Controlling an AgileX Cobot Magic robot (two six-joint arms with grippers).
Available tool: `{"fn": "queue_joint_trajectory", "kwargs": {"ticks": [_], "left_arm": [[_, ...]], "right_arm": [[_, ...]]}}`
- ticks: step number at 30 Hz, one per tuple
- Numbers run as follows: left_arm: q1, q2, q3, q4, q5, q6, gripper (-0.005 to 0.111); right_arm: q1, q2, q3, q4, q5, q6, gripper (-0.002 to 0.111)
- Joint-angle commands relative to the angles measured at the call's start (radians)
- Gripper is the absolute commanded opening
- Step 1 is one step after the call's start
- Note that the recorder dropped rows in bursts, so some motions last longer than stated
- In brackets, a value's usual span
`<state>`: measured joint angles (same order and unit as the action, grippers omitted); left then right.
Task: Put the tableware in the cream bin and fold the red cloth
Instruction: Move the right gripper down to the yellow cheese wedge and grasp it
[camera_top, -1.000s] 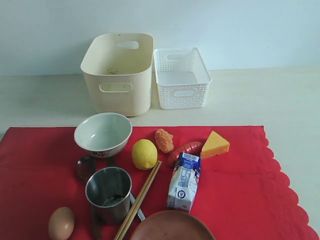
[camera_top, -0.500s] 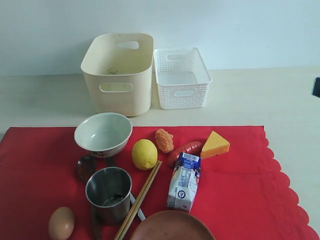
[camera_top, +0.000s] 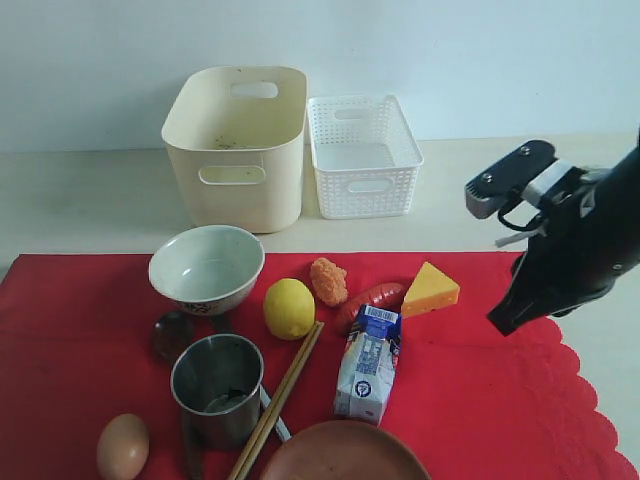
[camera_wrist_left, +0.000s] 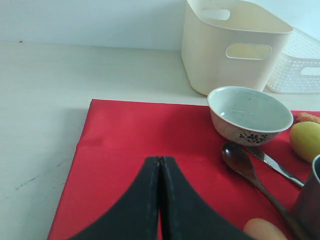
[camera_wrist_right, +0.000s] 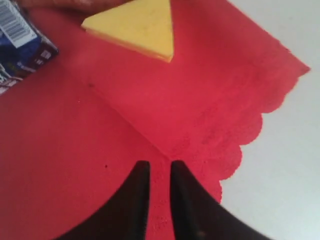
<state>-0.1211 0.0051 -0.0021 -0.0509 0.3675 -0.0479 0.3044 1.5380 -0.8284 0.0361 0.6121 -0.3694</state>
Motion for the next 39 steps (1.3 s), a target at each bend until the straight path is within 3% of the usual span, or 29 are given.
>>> {"fn": "queue_joint_trajectory", "kwargs": {"ticks": [1, 5, 9, 11, 16, 32, 39], "left_arm": [[0.003, -0.005, 0.002, -0.002, -0.011, -0.006, 0.000], [0.003, -0.005, 0.002, -0.002, -0.011, -0.006, 0.000], [0.003, -0.005, 0.002, -0.002, -0.011, -0.006, 0.000], [0.003, -0.005, 0.002, -0.002, -0.011, -0.006, 0.000], [0.003, -0.005, 0.002, -0.002, -0.011, -0.006, 0.000], [0.003, -0.005, 0.002, -0.002, -0.011, -0.006, 0.000], [0.003, -0.005, 0.002, -0.002, -0.011, -0.006, 0.000]], "right_arm": [[0.003, 0.098, -0.085, 0.020, 0.045, -0.158, 0.038], [0.003, 0.152, -0.127, 0.020, 0.038, -0.306, 0.058], [0.010, 0.188, -0.162, 0.045, 0.044, -0.686, 0.077], [0.023, 0.202, -0.174, 0.065, 0.045, -0.826, 0.081], [0.063, 0.252, -0.223, 0.083, 0.047, -0.967, 0.081], [0.079, 0.412, -0.380, 0.089, 0.107, -0.968, 0.081], [0.079, 0.476, -0.435, 0.089, 0.125, -0.968, 0.075]]}}
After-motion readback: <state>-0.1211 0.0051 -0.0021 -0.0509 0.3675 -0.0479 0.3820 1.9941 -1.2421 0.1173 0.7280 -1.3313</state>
